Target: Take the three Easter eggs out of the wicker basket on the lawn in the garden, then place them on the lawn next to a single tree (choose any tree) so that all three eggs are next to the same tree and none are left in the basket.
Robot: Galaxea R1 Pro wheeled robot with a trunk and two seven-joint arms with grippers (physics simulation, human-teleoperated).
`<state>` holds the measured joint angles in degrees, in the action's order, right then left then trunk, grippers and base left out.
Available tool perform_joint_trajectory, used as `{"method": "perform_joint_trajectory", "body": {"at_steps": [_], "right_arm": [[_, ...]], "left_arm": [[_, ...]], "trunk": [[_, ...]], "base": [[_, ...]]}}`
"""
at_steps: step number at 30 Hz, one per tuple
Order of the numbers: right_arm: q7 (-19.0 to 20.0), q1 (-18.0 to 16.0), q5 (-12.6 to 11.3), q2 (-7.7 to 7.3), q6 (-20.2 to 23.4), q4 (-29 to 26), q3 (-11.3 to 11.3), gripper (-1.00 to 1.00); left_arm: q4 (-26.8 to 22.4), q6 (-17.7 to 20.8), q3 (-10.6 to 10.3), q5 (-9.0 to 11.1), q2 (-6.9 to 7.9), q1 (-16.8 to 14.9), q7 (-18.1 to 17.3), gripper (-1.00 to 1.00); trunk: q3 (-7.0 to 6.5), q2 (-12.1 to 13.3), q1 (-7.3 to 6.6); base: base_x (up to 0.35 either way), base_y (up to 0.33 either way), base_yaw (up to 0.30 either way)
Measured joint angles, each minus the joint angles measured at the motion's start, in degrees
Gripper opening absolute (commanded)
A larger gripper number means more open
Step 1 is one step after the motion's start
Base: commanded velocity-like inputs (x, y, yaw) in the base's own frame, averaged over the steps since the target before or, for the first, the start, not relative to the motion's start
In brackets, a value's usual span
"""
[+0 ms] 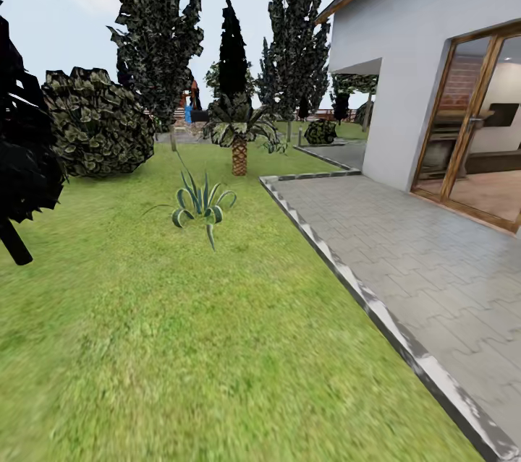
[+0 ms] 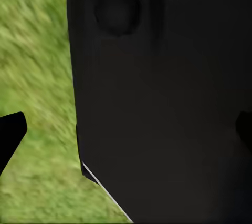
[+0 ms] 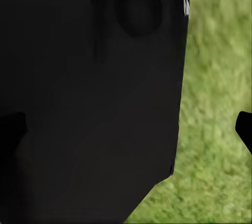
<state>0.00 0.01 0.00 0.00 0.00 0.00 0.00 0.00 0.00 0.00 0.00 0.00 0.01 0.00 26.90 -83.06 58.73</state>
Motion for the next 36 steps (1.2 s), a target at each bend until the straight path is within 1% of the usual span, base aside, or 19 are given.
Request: {"method": "perform_joint_trajectory", "body": {"at_steps": [1,5,8,14,25,28,31,36], "right_arm": [[-0.1,0.3,0.3,0.32,-0.1,-0.3,0.0,1.00],[-0.1,1.3,0.4,1.50,-0.9,0.6,0.0,1.00],[-0.4,1.3,0.5,2.29,-1.4,0.7,-0.1,1.00],[-0.6,1.5,0.6,1.67,-2.3,0.7,0.1,1.00],[-0.6,1.5,0.6,1.49,-2.6,0.7,0.2,1.00],[-0.6,1.5,0.6,1.53,-2.6,0.7,0.1,1.00],[-0.6,1.6,0.6,1.50,-2.6,0.7,0.1,1.00],[-0.6,1.6,0.7,1.53,-2.6,0.7,0.3,1.00]], "left_arm": [[-0.3,-0.3,0.3,-0.1,-0.32,0.3,0.1,1.00],[-0.4,-0.7,-0.4,-0.2,-1.53,1.6,0.2,1.00],[-0.5,-0.7,-0.4,-0.2,-1.75,1.8,0.2,1.00],[-0.8,-0.8,0.0,0.2,-1.75,1.8,0.2,1.00],[-0.8,-1.0,-0.2,0.2,-1.66,1.8,0.2,1.00],[-0.8,-4.0,-0.2,0.1,-1.66,1.8,0.2,1.00],[-0.8,-8.9,-0.3,0.1,-1.61,1.8,0.2,1.00],[-0.8,-11.0,-0.2,0.1,-1.58,1.8,0.3,1.00]], "trunk": [[0.00,0.0,0.00],[0.00,0.0,0.00],[0.00,0.0,0.01],[0.00,0.0,0.00],[-1.97,4.4,-2.41],[-2.51,5.6,-3.07],[-3.05,6.8,-3.73],[-3.95,8.8,-4.82]], "base": [[0.000,0.000,0.000],[0.000,0.000,0.000],[-0.053,-0.083,0.000],[-0.008,-0.052,0.000],[0.000,-0.001,0.000],[0.000,0.000,0.000],[0.000,0.000,0.000],[0.000,0.000,0.000]]}}
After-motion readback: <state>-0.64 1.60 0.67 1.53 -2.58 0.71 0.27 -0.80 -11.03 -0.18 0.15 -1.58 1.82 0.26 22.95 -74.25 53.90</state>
